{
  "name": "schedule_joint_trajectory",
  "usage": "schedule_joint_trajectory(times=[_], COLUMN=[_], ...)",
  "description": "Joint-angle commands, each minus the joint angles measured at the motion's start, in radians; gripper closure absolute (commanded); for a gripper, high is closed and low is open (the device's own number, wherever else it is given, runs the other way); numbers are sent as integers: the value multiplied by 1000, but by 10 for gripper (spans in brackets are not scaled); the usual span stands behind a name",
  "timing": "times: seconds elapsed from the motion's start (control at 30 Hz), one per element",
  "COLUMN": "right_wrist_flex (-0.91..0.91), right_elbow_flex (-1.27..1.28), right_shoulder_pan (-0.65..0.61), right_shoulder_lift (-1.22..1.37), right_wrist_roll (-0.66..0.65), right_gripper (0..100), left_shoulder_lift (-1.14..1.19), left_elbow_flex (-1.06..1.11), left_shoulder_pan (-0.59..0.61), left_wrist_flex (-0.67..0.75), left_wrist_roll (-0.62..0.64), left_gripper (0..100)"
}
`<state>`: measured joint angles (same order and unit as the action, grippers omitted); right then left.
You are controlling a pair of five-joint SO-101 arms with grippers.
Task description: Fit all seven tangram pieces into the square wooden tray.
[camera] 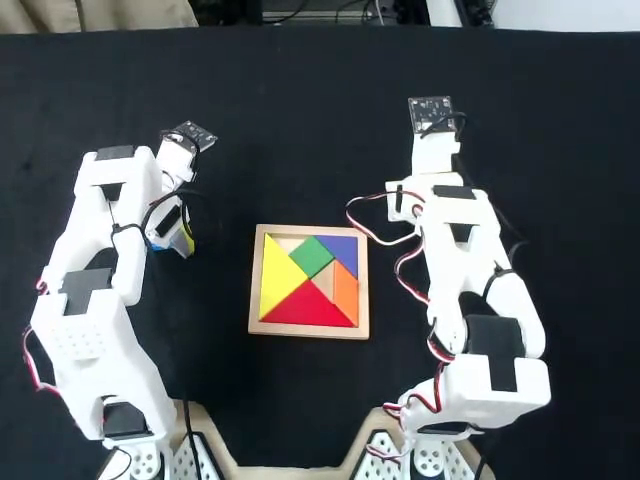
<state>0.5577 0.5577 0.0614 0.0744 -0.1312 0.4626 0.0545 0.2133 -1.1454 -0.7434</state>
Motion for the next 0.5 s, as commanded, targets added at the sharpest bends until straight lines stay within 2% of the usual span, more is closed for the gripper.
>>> schedule_joint_trajectory(times=[0.0, 0.07, 0.27, 0.47], right_wrist_flex=[-18, -18, -18, -18], right_elbow_flex=[-21, -21, -21, -21], right_shoulder_pan=[-5, -5, -5, -5], right_shoulder_lift=[-7, -7, -7, -7], right_wrist_roll=[-8, -8, -8, -8], right_gripper=[987, 987, 987, 987], left_shoulder_lift=[3, 3, 3, 3], left_elbow_flex=[-51, -51, -51, -48], left_shoulder_pan=[21, 16, 15, 13], left_wrist_flex=[3, 3, 3, 3], left_wrist_roll=[11, 11, 11, 11], left_gripper=[791, 805, 943, 909])
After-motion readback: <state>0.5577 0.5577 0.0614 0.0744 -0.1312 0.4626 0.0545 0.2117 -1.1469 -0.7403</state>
